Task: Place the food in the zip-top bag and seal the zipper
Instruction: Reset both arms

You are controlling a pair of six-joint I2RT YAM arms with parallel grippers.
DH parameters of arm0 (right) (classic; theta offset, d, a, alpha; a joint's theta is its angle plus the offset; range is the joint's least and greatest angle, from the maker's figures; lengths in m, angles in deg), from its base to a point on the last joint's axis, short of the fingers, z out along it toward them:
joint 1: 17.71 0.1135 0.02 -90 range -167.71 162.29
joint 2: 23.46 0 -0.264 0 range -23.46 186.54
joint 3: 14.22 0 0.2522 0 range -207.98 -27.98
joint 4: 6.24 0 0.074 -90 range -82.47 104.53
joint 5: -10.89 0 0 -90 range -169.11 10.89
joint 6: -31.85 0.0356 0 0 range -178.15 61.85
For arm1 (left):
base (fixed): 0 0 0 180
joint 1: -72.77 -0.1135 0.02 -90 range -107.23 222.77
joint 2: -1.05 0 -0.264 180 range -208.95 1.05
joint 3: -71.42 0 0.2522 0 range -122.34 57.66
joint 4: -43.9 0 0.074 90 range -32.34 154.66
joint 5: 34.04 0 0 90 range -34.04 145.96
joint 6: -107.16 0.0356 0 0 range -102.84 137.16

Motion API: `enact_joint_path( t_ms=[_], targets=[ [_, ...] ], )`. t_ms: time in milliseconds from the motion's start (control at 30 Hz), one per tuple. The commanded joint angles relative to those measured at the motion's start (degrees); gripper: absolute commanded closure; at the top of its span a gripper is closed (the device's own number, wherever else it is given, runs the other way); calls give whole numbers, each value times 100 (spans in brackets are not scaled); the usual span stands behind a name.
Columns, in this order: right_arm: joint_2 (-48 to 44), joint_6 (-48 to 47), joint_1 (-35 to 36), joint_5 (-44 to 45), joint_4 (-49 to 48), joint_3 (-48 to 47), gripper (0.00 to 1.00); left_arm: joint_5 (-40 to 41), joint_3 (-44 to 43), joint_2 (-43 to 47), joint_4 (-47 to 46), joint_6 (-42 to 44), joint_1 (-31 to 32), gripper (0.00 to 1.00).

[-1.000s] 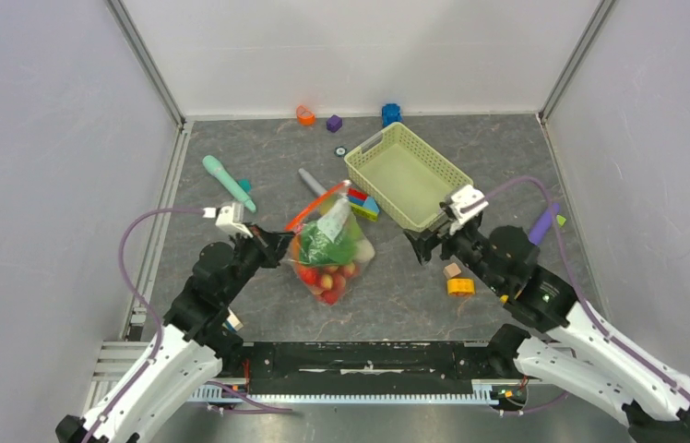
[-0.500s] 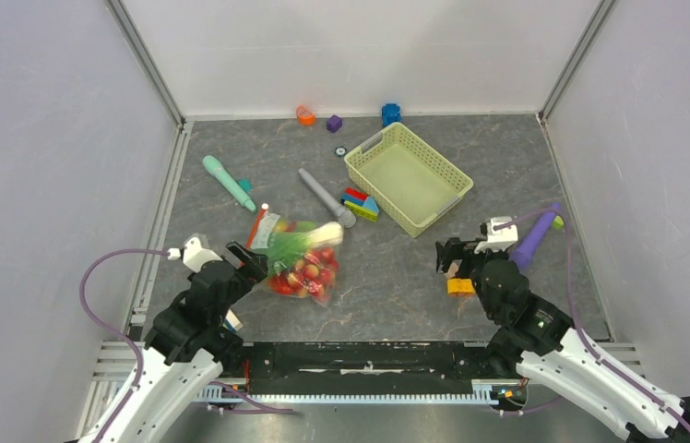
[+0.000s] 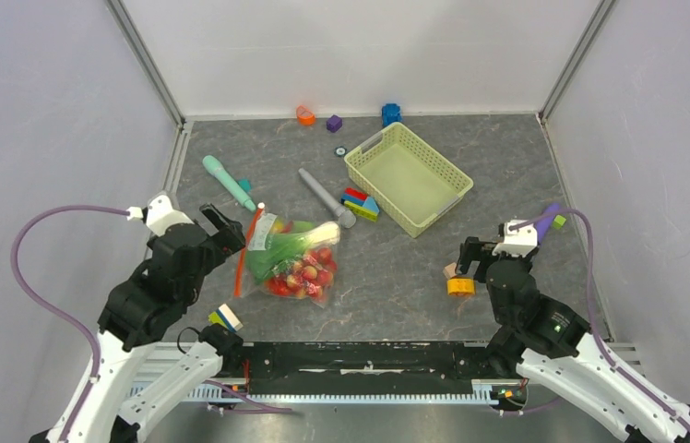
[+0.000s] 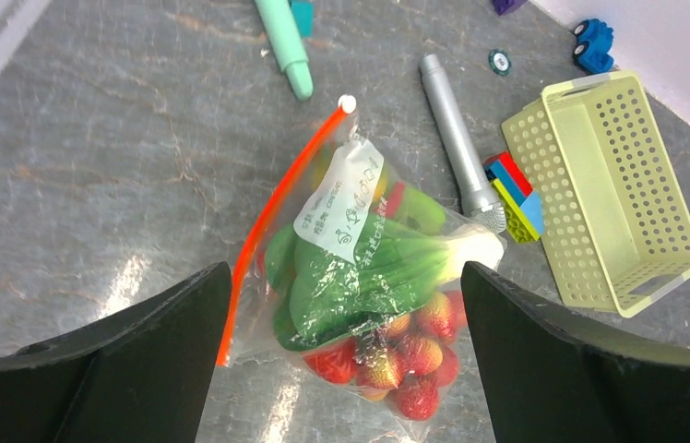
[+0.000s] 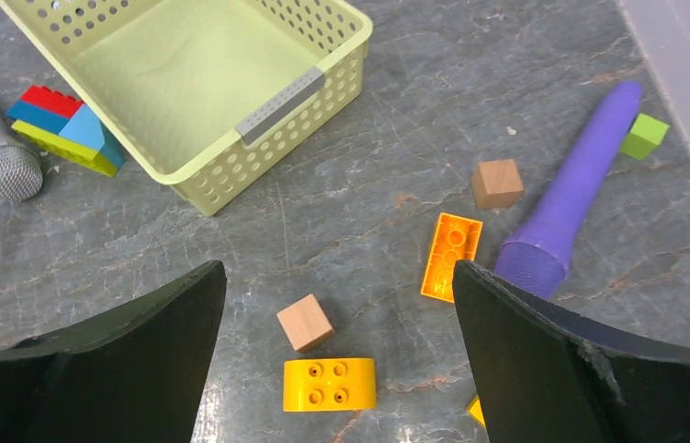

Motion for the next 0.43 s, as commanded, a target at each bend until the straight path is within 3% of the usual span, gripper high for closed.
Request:
enact_joint_path(
  t_ms=[0, 400],
  targets=[
    [-30, 2, 4, 411, 519, -532, 2, 158, -543, -111, 199, 982, -18, 0],
    [-29, -401, 4, 778, 655, -877, 2, 103, -134, 331, -34, 1159, -18, 0]
  ],
)
